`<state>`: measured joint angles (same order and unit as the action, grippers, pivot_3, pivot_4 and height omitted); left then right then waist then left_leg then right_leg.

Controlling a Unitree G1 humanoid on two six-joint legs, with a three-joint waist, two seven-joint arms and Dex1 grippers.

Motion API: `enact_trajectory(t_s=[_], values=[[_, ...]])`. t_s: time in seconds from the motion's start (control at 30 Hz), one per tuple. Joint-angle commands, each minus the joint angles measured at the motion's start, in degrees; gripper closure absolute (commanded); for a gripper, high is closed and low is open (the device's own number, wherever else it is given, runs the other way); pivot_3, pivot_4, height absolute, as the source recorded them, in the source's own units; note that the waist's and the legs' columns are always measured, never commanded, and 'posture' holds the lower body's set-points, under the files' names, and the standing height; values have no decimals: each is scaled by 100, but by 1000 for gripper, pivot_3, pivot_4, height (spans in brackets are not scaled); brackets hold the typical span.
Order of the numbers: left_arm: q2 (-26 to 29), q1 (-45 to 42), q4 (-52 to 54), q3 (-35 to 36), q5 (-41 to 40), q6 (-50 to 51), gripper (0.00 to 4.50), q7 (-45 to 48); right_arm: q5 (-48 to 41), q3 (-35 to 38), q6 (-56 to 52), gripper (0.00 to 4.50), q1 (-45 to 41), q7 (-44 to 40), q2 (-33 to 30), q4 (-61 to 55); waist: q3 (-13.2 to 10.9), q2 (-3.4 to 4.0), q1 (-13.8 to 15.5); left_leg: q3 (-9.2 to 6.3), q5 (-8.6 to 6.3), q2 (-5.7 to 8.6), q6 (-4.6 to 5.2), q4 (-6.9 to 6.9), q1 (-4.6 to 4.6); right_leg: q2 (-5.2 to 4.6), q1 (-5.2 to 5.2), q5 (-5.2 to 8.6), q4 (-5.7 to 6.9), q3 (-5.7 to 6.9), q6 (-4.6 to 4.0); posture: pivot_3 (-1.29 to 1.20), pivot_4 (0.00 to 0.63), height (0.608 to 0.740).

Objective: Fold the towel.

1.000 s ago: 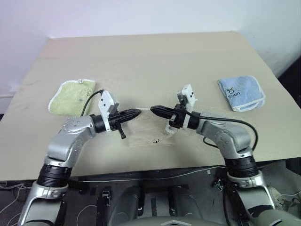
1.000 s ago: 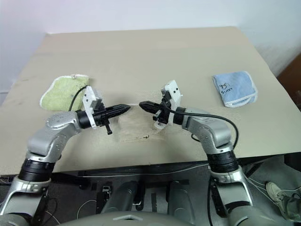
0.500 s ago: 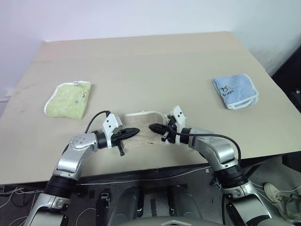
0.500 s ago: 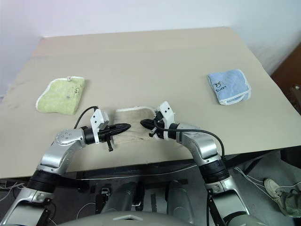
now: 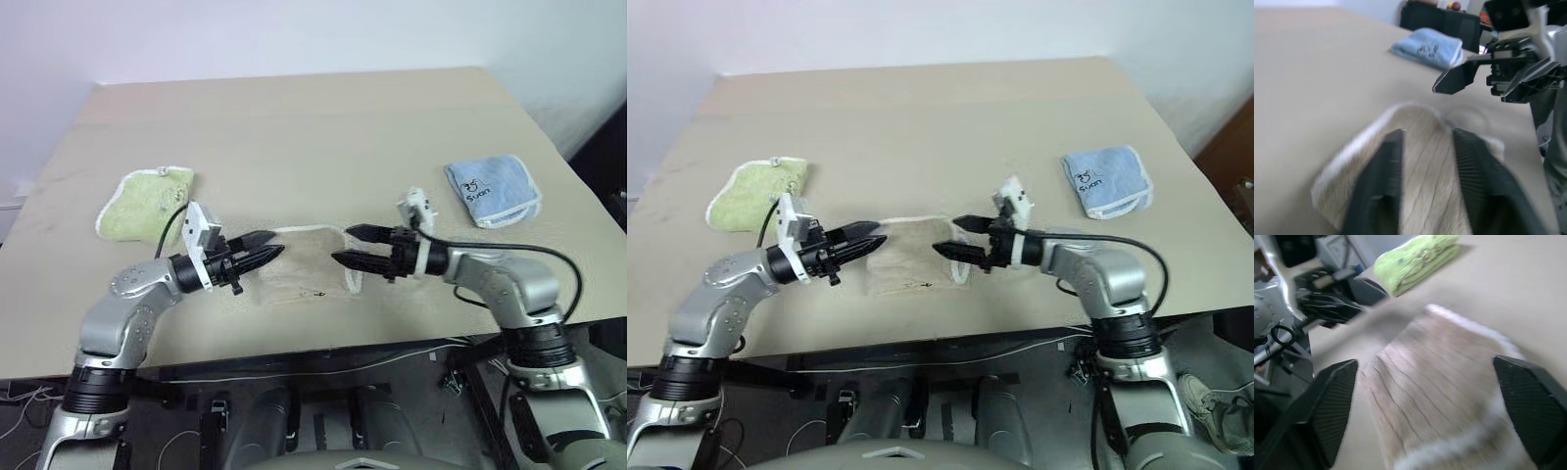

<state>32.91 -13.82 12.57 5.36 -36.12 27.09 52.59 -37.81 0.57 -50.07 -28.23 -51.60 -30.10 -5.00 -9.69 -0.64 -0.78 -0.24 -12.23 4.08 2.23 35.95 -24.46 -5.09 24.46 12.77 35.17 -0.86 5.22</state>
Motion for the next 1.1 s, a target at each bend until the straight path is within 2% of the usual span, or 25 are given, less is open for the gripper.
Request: enact_trajectory(t_s=[0.03, 0.07, 0.13, 0.2, 0.33, 0.43, 0.63, 1.0, 1.1], values=[[226, 268, 321, 325, -108, 74, 1565, -27, -80, 219, -205, 0, -227, -29, -238, 233, 0, 0, -23, 0, 0, 0, 0, -2, 1, 0, 0, 0, 0, 0, -1, 0, 150, 740], [303, 365, 357, 368, -55, 43, 1245, -20, -20, 199, -257, 0, -272, -34, -312, 379, 0, 1, -38, 0, 0, -2, 0, -3, 1, 1, 0, 1, 0, 0, -1, 0, 150, 740], [459, 652, 372, 374, 671, -607, 561, -242, 219, 99, -588, 0, -640, 208, -344, 1221, 0, 1, -44, 1, 0, -3, 0, -6, 1, 1, 4, 1, 0, -1, -2, 0, 150, 740], [458, 795, 402, 400, 829, -851, 45, -308, 319, 93, -830, 0, -978, 305, -311, 1898, -1, 2, -17, 3, 0, -4, 0, -5, 1, 1, 5, 2, 0, -2, -3, 0, 150, 740], [396, 1013, 457, 469, 860, -1061, 45, -357, 183, 2, -1491, 0, -1422, 20, -284, 2466, -2, 4, 19, 3, 0, -4, 0, -5, -6, -6, 3, 2, -7, 2, -6, 0, 150, 740], [434, 1117, 418, 377, 1080, -1278, 45, -337, 80, -181, -1952, 0, -1545, -275, -313, 2462, -2, 4, 1, 4, -4, -3, 5, -9, -13, -6, 5, 2, -20, 2, -5, 0, 150, 740], [341, 1302, 545, 417, 1018, -1272, 45, -361, -260, -347, -2866, 0, -1645, -680, -339, 2218, -3, 5, -2, 5, -4, -3, 5, -13, -32, -6, 26, 1, -20, 2, -4, 0, 150, 740], [375, 1409, 843, 458, 568, -1117, 45, -107, -133, -539, -3145, 0, -1354, -189, 357, 2254, -1, 5, -29, 5, -4, -3, 5, -13, -35, -6, 30, 2, -19, 2, -4, 0, 150, 740], [456, 1403, 916, 361, 536, -1048, 45, 27, -157, -214, -3199, 0, -1456, 14, 506, 2509, 1, 5, -55, 5, -4, -3, 5, -13, -34, -5, 30, 1, -16, 1, -4, 0, 150, 740]])
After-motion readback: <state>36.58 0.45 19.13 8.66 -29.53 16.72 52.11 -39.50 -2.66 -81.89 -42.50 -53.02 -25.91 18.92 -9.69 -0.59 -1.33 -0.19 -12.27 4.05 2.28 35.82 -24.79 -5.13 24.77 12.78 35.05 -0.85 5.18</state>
